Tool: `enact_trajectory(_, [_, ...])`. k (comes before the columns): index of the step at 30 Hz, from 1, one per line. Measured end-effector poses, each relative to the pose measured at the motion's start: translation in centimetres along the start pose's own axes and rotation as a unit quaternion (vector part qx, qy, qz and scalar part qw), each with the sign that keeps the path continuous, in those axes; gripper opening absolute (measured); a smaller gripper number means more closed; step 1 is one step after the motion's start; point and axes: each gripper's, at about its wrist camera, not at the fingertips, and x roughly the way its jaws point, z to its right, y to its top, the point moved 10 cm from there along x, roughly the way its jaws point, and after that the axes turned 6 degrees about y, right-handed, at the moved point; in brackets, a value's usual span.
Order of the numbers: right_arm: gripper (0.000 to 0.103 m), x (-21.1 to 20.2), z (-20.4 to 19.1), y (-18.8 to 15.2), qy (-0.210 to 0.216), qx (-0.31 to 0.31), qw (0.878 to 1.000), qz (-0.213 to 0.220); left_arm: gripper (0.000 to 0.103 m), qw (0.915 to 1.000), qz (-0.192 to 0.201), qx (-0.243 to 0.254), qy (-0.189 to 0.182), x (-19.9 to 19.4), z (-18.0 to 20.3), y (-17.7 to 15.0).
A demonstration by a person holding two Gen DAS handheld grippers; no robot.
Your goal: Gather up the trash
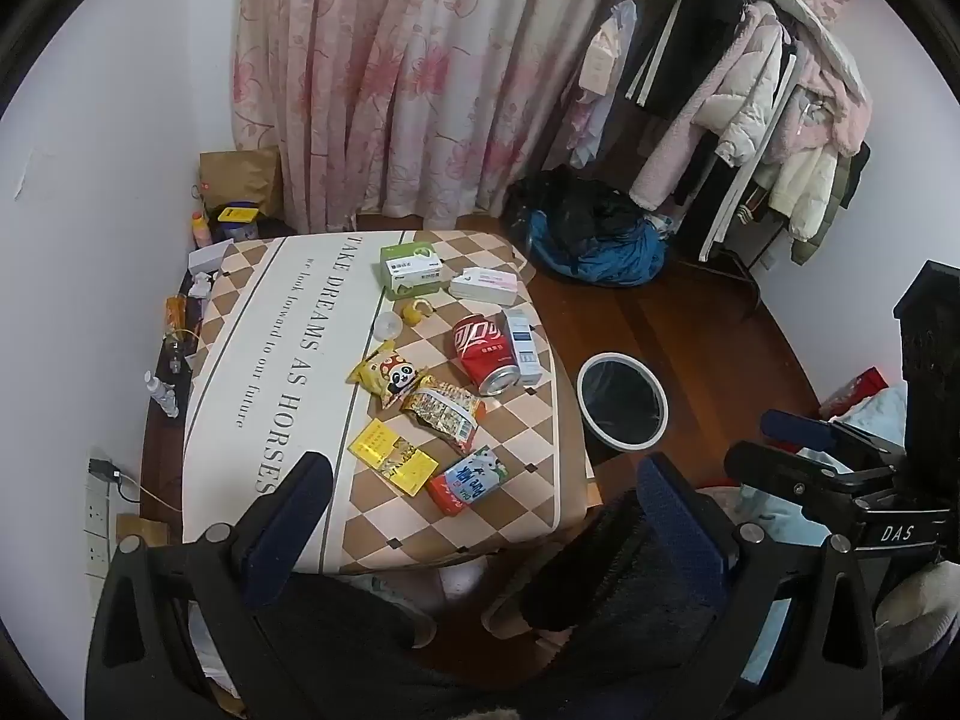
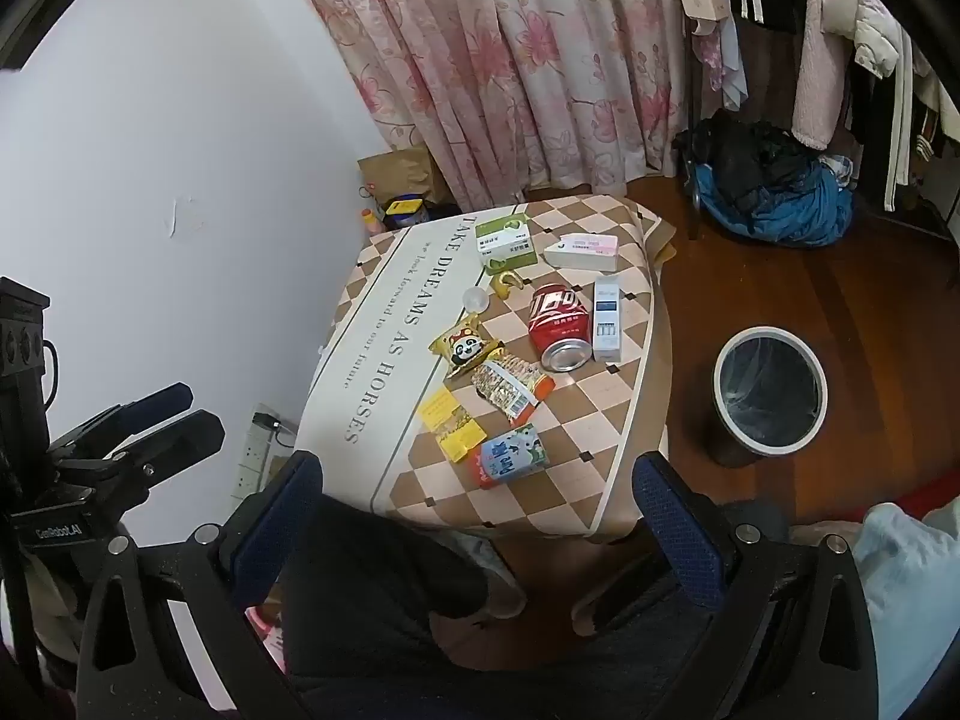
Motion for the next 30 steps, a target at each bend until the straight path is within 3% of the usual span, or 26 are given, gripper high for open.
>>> enact_trajectory(30, [0.103,0.2,-1.3,0.4,0.011,-0.019,1.000,-0.007,0.103,0.9998,0.004,-0.013,-0.014,-0.3,-0.1,-0.2])
